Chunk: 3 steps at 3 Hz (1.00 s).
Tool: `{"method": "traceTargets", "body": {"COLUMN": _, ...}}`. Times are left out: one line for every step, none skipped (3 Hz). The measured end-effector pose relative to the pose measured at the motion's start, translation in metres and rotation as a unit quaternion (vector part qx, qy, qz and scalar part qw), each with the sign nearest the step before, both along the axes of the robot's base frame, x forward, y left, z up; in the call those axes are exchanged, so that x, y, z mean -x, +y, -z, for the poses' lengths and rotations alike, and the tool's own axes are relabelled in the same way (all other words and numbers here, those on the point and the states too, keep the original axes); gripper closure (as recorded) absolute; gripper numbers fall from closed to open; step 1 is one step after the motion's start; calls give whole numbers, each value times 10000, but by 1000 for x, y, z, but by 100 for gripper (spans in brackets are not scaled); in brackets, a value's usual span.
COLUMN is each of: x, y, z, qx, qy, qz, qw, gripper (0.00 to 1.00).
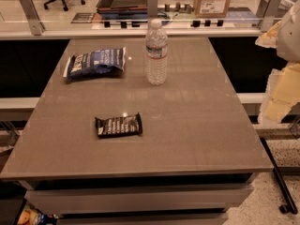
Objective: Pick rxbar chocolate
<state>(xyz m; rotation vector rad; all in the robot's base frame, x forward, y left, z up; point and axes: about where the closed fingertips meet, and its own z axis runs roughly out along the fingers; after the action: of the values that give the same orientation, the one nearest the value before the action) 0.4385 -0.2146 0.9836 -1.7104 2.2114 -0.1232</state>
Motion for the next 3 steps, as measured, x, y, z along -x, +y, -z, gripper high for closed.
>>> {"method": "traceTargets", "body": {"x": 0, "y": 0, "z": 0, "qx": 0, "qy": 0, "qz": 0, "qw": 10000, "gripper": 0}}
{"method": "traceTargets", "body": {"x": -1, "y": 3, "z": -1, "qx": -134, "qy": -23, "qz": -60, "qw": 9999, "gripper": 0}}
{"method": "traceTargets", "body": {"x": -6, "y": 15, "z": 6, "qx": -650, "qy": -2, "qz": -266, "qw": 9975, "gripper": 0}}
